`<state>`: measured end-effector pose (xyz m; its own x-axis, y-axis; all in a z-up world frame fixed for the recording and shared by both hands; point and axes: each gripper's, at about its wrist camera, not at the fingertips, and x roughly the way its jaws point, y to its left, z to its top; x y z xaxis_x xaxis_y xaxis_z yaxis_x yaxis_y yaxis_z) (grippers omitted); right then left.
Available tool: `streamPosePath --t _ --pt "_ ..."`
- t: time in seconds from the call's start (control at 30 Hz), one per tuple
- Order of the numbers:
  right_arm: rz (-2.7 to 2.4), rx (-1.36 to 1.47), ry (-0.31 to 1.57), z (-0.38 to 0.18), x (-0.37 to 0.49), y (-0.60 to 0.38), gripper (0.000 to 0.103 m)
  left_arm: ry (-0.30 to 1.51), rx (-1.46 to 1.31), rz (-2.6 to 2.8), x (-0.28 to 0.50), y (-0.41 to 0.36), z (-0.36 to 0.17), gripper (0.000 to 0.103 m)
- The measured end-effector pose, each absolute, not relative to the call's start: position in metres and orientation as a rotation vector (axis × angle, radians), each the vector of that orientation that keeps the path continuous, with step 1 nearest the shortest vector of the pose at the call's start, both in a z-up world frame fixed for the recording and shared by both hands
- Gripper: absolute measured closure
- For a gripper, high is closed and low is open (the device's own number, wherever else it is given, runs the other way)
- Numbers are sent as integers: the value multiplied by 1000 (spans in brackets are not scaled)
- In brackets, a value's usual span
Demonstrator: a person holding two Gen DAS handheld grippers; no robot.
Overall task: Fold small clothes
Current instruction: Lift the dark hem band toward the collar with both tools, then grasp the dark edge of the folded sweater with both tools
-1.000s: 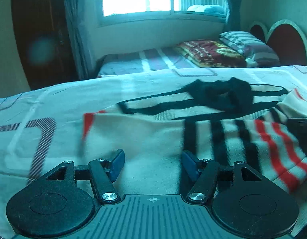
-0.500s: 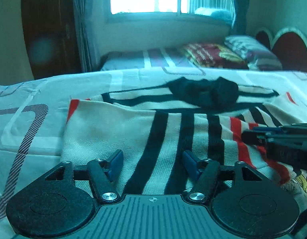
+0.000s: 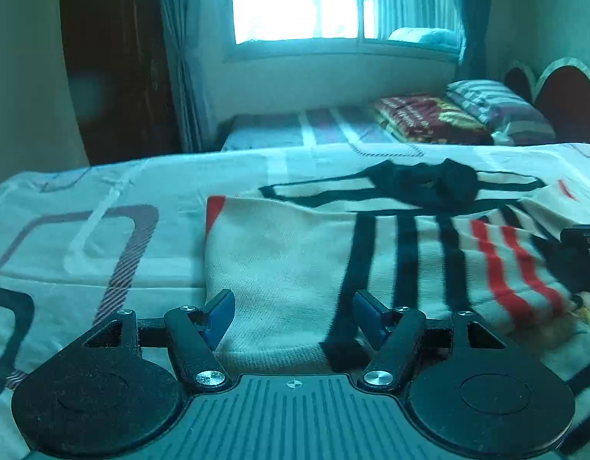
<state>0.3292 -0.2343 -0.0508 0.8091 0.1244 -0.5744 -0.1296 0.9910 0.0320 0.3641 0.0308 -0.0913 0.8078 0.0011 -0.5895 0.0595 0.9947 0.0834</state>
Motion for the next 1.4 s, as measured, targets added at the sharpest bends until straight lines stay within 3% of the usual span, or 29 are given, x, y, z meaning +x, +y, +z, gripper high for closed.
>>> streamPosePath --t 0.13,0.37,0.47,0.53,0.73,0.8,0.83,1.13,1.4 --pt "128 -22 699 -69 322 -248 81 680 151 -30 363 25 -111 34" --pt "61 85 578 -44 285 -278 78 669 100 -53 341 30 -83 32" --pt "34 169 606 -45 255 -310 75 639 102 -46 306 43 -82 14" --pt "23 197 636 -46 236 -327 75 655 103 -53 285 54 -85 14" --pt "10 346 745 -49 162 -371 69 800 83 -125 223 87 -101 14" --pt "-6 371 762 -51 137 -378 67 832 75 -137 204 94 -104 25" --pt "-16 376 768 -51 125 -378 67 846 64 -145 196 97 -105 26" --pt "35 433 861 -62 71 -352 64 875 18 -174 147 95 -110 26" --pt "67 537 882 -65 49 -347 56 887 -5 -210 116 92 -106 36"
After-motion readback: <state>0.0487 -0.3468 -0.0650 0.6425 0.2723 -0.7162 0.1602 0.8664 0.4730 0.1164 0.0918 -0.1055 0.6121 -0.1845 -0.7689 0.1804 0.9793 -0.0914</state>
